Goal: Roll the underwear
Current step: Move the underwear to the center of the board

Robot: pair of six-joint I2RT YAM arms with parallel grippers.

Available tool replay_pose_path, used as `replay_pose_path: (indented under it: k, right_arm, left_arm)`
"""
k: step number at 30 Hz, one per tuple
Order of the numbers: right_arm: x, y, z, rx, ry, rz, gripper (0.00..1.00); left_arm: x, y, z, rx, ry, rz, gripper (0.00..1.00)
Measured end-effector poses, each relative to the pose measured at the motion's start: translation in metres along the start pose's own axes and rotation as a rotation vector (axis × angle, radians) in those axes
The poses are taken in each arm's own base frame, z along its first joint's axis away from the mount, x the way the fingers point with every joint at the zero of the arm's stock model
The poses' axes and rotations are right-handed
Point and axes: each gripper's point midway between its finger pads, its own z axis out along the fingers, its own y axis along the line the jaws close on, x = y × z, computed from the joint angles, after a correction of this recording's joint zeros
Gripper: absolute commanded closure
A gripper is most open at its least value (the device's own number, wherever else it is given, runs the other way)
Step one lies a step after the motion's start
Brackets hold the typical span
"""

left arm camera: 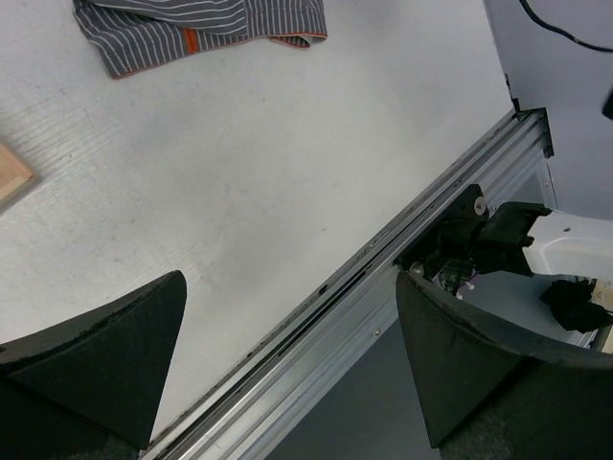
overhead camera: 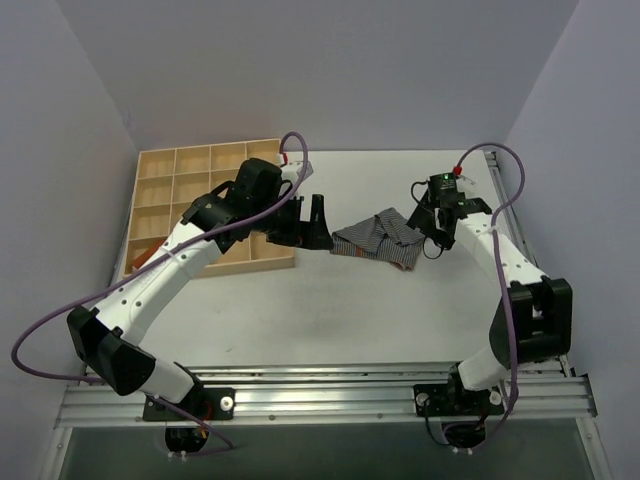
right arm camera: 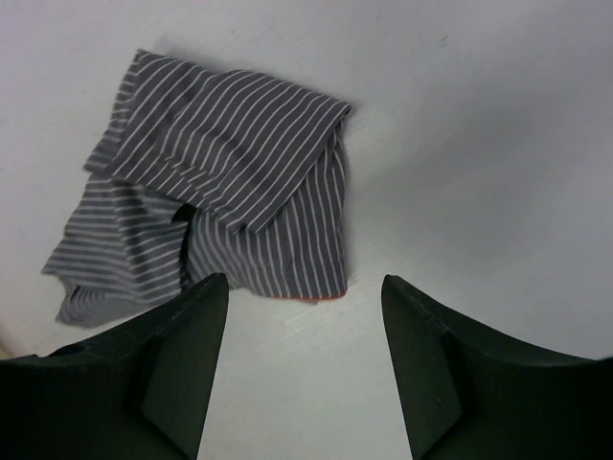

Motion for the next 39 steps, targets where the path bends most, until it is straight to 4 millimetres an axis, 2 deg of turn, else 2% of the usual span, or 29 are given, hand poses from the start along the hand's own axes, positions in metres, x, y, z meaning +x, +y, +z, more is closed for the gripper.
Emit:
replay_pose_path:
  k: [5,8,10,16,19,24,26,27,33,39]
  right_arm:
    - [0.019,-0.014,0.066,0.039,0.134,-0.023,0.43]
    - [0.038,-0.011,0.092,0.024,0.219,-0.057,0.47]
    - [0.044,-0.006,0.103,0.003,0.248,-0.073,0.49]
    - [0.036,0.019,0.111,-0.086,0.24,-0.099,0.54]
    - [0.034,0.026,0.114,-0.107,0.232,-0.106,0.62]
    - [0.054,0.022,0.121,-0.091,0.27,-0.127,0.73]
    - [0.067,0.013,0.121,-0.08,0.288,-0.133,0.76]
    - [0.067,0.013,0.117,-0.087,0.274,-0.136,0.76]
    - [0.09,-0.027,0.078,-0.013,0.318,-0.189,0.74]
    - [0.064,-0.033,0.03,-0.033,0.215,-0.194,0.64]
  left_arm:
    - [0.0,0.005,0.001,-0.021,0.01,0.006,0.0]
    - [0.002,0.008,0.0,-0.035,0.019,0.006,0.0]
    - [0.004,0.01,0.0,-0.045,0.023,0.006,0.0]
    - [0.013,0.018,-0.002,-0.074,0.037,0.001,0.0]
    - [0.014,0.021,-0.004,-0.083,0.041,0.002,0.0]
    - [0.013,0.025,-0.004,-0.095,0.037,0.017,0.02]
    - [0.013,0.027,-0.003,-0.1,0.038,0.026,0.06]
    - [0.013,0.029,-0.002,-0.105,0.042,0.031,0.07]
    - [0.02,0.044,0.022,-0.142,0.102,0.055,0.11]
    - [0.033,0.058,0.062,-0.169,0.195,0.069,0.13]
